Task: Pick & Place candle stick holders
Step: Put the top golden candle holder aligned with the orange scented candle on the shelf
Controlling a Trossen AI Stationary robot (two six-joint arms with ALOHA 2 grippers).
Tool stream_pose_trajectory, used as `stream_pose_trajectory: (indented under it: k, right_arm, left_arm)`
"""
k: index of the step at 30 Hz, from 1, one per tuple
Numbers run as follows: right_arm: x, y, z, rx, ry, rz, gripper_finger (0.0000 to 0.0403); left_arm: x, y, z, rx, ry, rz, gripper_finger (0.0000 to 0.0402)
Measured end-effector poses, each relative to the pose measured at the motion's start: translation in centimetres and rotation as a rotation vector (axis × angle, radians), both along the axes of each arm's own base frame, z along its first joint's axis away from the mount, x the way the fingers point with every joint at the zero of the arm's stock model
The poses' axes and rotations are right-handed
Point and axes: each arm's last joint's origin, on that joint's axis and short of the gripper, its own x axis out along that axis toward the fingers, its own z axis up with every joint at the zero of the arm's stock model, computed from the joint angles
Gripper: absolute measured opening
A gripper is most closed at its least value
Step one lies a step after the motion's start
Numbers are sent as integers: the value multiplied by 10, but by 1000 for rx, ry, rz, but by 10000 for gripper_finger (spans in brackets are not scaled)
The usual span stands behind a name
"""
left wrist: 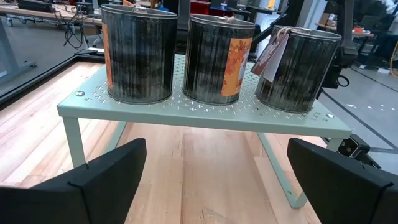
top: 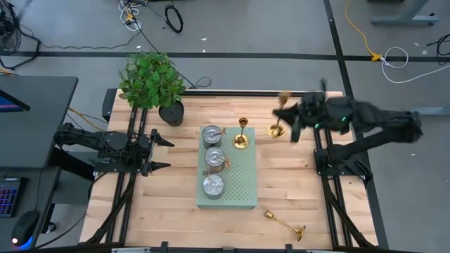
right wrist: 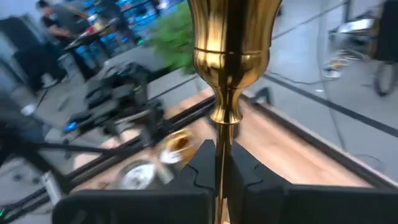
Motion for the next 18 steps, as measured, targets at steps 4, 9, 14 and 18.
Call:
stream_pose_trajectory:
  k: [4, 9, 14, 18]
  right_arm:
    - [17, 32, -2, -37, -35, 76, 6]
    - [24, 69, -11, -106, -8, 109, 6]
    - [29, 106, -17, -158, -25, 138, 6]
    - [39, 132, -25, -223, -37, 104, 6]
  left_arm:
    - [0, 0, 0, 0, 0, 0, 399]
    - [0, 0, 0, 0, 0, 0, 399]
    - [0, 0, 0, 0, 0, 0, 399]
    - [0, 0, 0, 0, 0, 0, 399]
